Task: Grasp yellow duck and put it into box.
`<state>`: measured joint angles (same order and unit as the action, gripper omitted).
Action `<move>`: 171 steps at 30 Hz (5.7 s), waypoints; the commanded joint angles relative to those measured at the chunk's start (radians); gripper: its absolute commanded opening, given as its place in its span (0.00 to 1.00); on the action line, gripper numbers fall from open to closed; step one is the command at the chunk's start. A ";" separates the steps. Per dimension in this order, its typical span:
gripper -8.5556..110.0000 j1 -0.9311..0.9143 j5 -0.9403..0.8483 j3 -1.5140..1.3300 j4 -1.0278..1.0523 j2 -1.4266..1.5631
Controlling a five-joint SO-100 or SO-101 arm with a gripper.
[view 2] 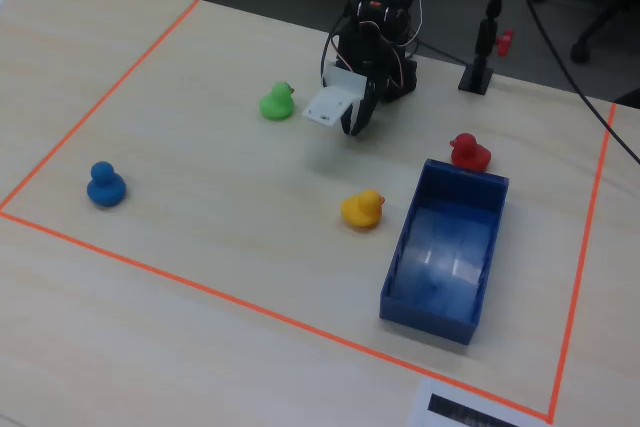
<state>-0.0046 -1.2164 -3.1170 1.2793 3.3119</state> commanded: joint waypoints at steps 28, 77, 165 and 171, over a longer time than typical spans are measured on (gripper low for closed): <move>0.07 -0.003 0.011 0.006 0.025 0.000; 0.41 0.135 0.098 0.937 -0.699 -1.540; 0.07 0.138 0.219 1.348 -0.192 -1.111; 0.07 0.021 0.029 0.518 -0.385 -0.546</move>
<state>0.0675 -1.1045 -2.0080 0.9879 2.3731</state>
